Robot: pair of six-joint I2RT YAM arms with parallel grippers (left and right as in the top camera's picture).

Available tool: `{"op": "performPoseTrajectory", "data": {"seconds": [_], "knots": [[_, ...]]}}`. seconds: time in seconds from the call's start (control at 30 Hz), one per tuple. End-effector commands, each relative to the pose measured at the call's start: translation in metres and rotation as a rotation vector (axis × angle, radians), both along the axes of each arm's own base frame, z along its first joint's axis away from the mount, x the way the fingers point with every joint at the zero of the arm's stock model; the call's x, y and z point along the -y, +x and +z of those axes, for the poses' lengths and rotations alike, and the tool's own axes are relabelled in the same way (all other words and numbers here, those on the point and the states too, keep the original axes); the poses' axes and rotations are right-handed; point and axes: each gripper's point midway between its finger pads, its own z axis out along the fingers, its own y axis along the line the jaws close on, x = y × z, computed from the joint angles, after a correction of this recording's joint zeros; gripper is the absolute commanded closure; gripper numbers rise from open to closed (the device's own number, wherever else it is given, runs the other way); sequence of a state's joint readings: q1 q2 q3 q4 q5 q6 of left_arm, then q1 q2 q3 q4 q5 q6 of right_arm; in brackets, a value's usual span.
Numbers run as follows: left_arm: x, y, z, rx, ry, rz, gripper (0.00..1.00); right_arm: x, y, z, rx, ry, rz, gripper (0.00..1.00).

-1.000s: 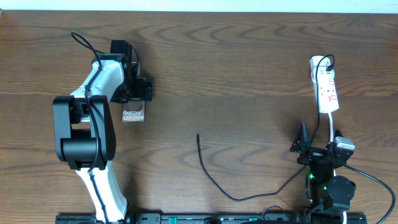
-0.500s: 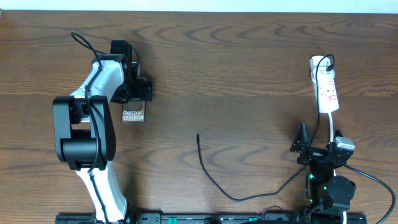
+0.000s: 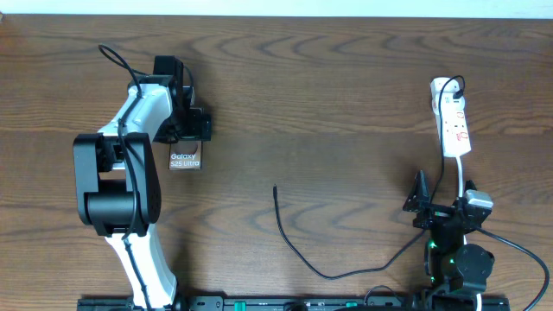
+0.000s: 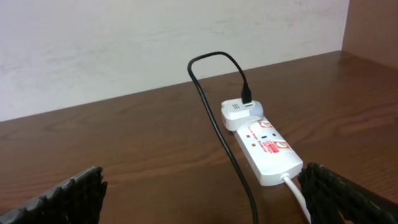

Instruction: Plug charger to phone and switch on socket

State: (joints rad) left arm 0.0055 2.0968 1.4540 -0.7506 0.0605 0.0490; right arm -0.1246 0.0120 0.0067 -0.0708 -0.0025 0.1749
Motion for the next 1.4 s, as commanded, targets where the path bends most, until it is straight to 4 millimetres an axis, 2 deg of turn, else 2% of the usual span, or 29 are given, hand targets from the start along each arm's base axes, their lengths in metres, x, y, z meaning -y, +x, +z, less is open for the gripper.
{"op": "performPoseTrajectory", "data": {"seconds": [0.0,0.17,0.7,0.77,1.37], "knots": [[-0.0032,-0.0111,-0.0075,-0.035,0.008,0.01,0.02,-0.0002,-0.0003,-0.0002,-0.001,-0.012,-0.002,0.01],[-0.0032,-0.0112,-0.0075,-0.035,0.008,0.01,0.06,-0.0002,-0.0003,-0.0002,-0.001,-0.012,-0.002,0.01],[-0.0032,-0.0112,-0.0075,-0.035,0.008,0.01,0.07,-0.0002,-0.0003,-0.0002,-0.001,-0.012,-0.002,0.01],[-0.0032,-0.0113,-0.0075,-0.036,0.008,0.01,0.1,-0.0002,-0.0003,-0.0002,-0.001,-0.012,-0.002,0.01],[-0.0032,-0.0113,-0.0075,-0.036,0.008,0.01,0.15,-0.0002,-0.0003,-0.0002,-0.001,-0.012,-0.002,0.01]]}}
